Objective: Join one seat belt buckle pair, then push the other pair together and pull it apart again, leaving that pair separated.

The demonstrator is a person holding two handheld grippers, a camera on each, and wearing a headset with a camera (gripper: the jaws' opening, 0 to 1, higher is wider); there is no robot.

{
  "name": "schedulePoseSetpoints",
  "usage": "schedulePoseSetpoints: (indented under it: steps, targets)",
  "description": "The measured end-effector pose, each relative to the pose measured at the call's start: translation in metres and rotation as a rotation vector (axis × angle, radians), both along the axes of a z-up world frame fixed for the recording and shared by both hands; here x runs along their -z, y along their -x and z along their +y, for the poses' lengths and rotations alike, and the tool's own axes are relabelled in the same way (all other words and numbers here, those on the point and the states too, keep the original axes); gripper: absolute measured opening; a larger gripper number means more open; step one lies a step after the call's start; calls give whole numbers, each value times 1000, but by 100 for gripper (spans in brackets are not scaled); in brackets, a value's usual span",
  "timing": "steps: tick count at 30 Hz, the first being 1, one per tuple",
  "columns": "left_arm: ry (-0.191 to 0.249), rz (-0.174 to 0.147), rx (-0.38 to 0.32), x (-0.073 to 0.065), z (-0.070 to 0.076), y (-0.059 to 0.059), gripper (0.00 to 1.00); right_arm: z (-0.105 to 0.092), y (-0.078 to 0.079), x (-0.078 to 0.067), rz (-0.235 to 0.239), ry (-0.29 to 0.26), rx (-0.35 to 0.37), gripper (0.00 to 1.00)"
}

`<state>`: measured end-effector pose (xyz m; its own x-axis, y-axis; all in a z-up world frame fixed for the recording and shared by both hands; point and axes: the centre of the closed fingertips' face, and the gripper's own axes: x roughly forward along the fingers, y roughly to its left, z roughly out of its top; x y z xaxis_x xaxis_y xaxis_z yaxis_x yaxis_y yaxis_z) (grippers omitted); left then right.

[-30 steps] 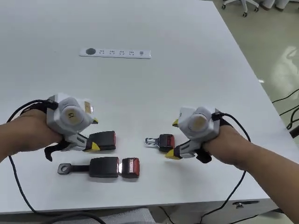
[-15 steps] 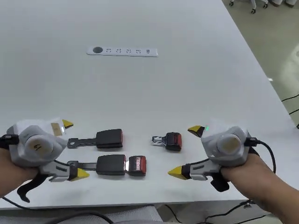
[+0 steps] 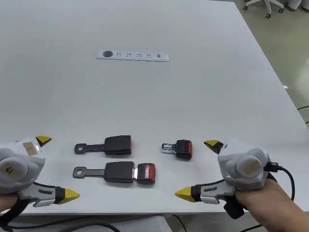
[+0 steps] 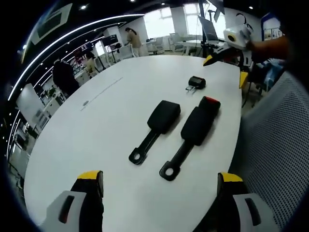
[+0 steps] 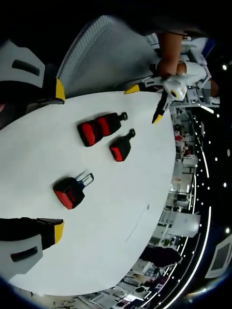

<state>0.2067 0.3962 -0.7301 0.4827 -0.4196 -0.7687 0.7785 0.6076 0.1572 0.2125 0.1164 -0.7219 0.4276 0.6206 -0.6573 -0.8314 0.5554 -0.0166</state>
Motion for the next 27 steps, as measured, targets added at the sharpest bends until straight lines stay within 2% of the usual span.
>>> schedulePoseSetpoints:
  steps: [3,4,8,10,13,16,18,21,24,27]
  targets:
    - [6,6,0,2,-2,1,100,-4,-5,5,-10,3,8,99]
    - [5,6,0,3,-2,1,100,-2,-2,-3,-9,1,19,99]
    - [4,13,0,3,-3,2,100,-5,-4,-1,-10,-2,40,99]
    - [8,18,-4,5,-2,1,100,-6,-2,-1,-6,-3,46,99]
    - [12,16,-3,5,-5,3,100,-8,-1,8,-2,-6,53,99]
    - [16,21,-9,5,-8,2,100,-5,4,4,9,-16,72,99]
    - [9,34,-15,7,-8,4,100,-9,-1,11,1,-9,108,100]
    - [4,30,-29,6,-8,6,100,-6,-3,11,-3,-25,121,100]
    - [1,35,-37,6,-7,8,100,0,-1,3,9,-47,133,100]
    - [-30,31,-23,7,-3,10,100,1,-4,5,3,-69,131,100]
